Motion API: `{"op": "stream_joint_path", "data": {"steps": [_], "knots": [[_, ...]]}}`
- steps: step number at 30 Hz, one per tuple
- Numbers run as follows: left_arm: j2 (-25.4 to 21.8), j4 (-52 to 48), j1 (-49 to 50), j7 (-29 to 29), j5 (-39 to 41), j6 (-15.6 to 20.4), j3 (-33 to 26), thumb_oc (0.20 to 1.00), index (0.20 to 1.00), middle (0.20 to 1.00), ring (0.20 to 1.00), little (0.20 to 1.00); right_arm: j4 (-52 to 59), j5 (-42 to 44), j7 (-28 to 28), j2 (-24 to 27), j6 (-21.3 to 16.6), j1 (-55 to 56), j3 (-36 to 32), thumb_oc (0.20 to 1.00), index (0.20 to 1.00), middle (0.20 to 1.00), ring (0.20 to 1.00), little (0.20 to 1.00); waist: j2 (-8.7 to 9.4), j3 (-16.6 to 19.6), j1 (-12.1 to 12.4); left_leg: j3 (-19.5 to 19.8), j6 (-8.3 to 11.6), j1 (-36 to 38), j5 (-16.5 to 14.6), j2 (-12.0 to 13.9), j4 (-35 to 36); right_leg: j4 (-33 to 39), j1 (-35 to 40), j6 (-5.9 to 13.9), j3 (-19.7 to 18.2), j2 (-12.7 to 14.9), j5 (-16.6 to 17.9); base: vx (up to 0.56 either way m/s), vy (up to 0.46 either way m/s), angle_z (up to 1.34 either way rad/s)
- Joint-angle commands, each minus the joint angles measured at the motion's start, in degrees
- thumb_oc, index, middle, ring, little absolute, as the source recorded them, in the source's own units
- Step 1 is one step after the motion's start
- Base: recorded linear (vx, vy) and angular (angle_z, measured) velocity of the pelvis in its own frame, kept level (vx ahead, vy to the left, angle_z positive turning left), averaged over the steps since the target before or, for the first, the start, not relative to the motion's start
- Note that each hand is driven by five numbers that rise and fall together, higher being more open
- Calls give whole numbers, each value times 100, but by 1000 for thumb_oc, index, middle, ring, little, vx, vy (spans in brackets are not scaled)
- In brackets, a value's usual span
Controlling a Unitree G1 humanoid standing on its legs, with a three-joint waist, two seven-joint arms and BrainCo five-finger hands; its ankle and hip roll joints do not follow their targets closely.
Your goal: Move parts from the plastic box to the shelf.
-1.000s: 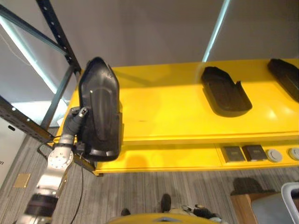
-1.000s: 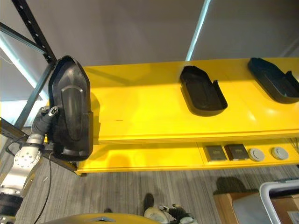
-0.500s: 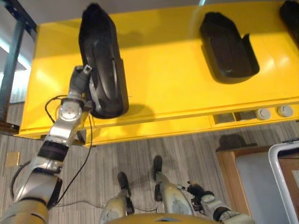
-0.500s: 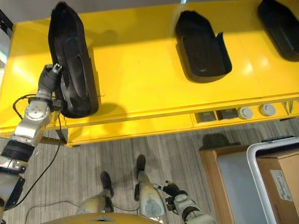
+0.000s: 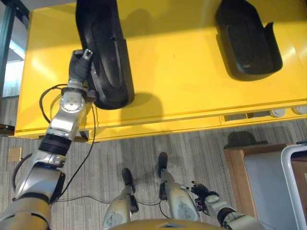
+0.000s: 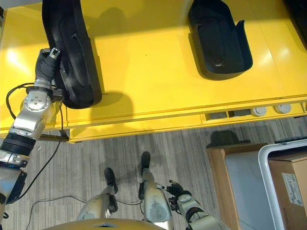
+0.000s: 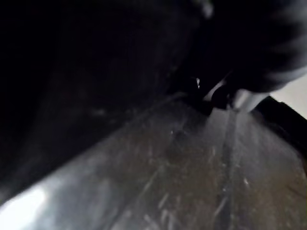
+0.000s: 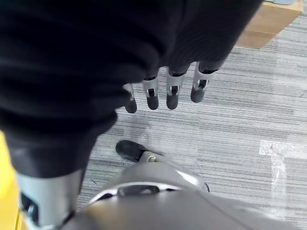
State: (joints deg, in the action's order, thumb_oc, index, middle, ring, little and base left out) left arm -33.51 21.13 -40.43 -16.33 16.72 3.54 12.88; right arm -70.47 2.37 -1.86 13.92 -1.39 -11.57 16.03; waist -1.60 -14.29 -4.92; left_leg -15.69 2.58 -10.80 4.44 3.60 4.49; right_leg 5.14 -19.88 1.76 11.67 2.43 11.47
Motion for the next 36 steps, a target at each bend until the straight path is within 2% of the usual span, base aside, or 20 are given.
{"op": "stream_joint_path", "data": {"steps": [1,10,15,20,21,25,28,32,36], "knots": [[-382,335,-57,-92,-471,54,37,1000,1000,1000,1000,1000,-97,57,-46,-212,24,2,347,1000,1000,1000,1000,1000,53,110,-39,798,210,-71,-302,365,51,-14,412,497,28,191,-766,0,0,0],[-324,376,88,-378,-724,-80,-192,1000,1000,1000,1000,1000,-59,-70,-10,-251,39,99,414,1000,1000,1000,1000,1000,69,138,-27,772,212,55,-329,391,51,-14,511,469,27,161,-825,0,0,0],[13,273,98,-640,-706,-82,-292,1000,1000,1000,1000,1000,-58,-102,-42,-266,47,85,419,1000,1000,1000,1000,1000,84,144,-23,795,209,95,-339,404,51,-14,565,450,47,138,-869,0,0,0],[479,-153,236,-679,-154,153,-371,1000,1000,1000,1000,1000,-72,-125,-90,-260,60,53,399,1000,1000,1000,1000,1000,56,164,-3,812,210,168,-356,417,51,-14,655,425,83,128,-928,5,-2,1],[679,-490,436,-673,200,307,-385,1000,1000,1000,1000,1000,-78,-131,-91,-247,74,49,381,1000,1000,1000,1000,1000,37,190,19,821,210,233,-368,428,51,-14,721,413,107,122,-962,0,0,0],[964,-1137,991,-563,758,521,-410,1000,1000,1000,1000,1000,-87,-218,-99,-204,95,109,346,1000,1000,1000,1000,1000,-7,254,63,821,201,431,-414,427,51,-14,936,393,123,121,-1040,38,-1,-3],[1025,-1455,1504,-350,1143,556,-447,1000,1000,1000,1000,1000,-106,-297,-84,-146,110,167,289,1000,1000,1000,1000,1000,-57,311,92,809,203,622,-456,425,51,-14,1134,378,137,125,-1108,49,13,0],[1087,-1734,2155,-156,1266,449,-496,1000,1000,1000,1000,1000,-140,-426,-55,-118,132,280,220,1000,1000,1000,1000,1000,-98,477,131,826,196,854,-502,404,51,-14,1417,363,163,149,-1186,42,7,3],[1102,-1730,2386,-88,1422,383,-540,1000,1000,1000,1000,1000,-145,-483,-35,-98,156,328,196,1000,1000,1000,1000,1000,-128,569,151,834,201,1004,-527,401,51,-14,1597,362,198,163,-1230,34,10,11]]}}
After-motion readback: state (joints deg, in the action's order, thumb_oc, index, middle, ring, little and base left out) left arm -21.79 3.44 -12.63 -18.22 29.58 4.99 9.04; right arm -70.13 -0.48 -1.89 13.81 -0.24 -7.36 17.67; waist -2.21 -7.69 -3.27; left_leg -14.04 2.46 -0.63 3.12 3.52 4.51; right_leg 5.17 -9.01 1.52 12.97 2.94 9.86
